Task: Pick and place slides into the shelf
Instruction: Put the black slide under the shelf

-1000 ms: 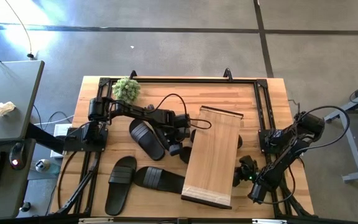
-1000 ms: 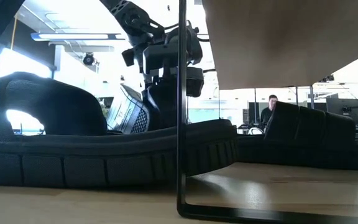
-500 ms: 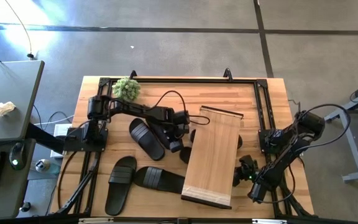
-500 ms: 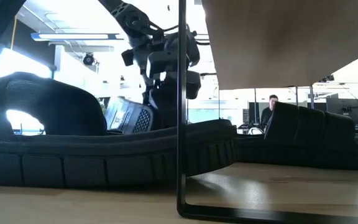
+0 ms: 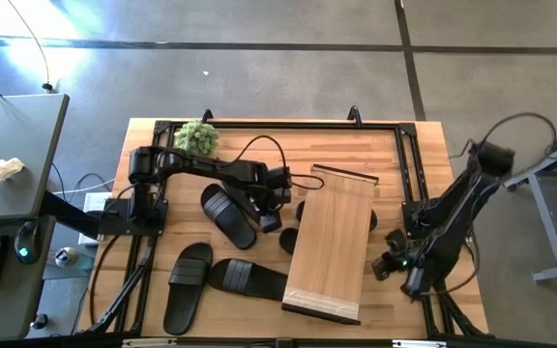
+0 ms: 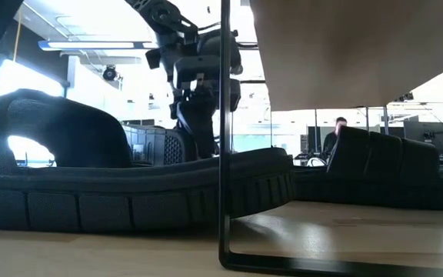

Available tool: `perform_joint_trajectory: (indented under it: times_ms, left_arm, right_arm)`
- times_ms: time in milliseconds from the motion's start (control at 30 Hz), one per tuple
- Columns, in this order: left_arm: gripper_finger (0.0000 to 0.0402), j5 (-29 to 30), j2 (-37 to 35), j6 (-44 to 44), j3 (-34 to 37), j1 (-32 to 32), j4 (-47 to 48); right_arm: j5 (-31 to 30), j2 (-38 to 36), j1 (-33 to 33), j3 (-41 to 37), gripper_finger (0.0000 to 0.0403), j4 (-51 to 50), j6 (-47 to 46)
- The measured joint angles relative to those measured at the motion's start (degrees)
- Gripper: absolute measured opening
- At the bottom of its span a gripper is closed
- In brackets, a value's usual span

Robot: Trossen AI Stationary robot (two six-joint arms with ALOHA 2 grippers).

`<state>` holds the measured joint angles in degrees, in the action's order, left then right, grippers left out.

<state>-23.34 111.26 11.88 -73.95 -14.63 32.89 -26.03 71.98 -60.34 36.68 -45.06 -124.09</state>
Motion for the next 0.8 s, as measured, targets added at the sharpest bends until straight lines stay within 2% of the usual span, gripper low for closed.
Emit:
perform_joint_trajectory:
  times_ms: [167, 300, 400, 533, 800]
  left_arm:
    - [0.0085, 0.7, -1.4, 0.2, 0.0, -2.9, 2.7]
    - [0.0085, 0.2, -2.8, 0.4, 0.0, -5.6, 4.6]
    - [0.0085, -4.6, -3.0, 0.4, -0.1, -7.0, 4.8]
    - [0.0085, -9.8, -3.1, 1.9, -0.1, -6.3, 4.0]
    - [0.0085, -10.3, -3.1, 1.5, -0.1, -3.2, -0.2]
  right_arm:
    - [0.5, -10.6, 0.6, 1.3, 0.0, -10.1, -3.5]
    - [1.0, -16.9, 4.3, 5.2, 0.0, -20.1, -4.0]
    - [1.4, -20.7, 9.1, 7.0, 0.0, -23.8, -3.8]
    - [1.7, -23.5, 16.1, 7.5, 0.0, -23.5, -1.8]
    - [9.1, -21.8, 28.5, 7.5, 0.0, -16.7, 11.3]
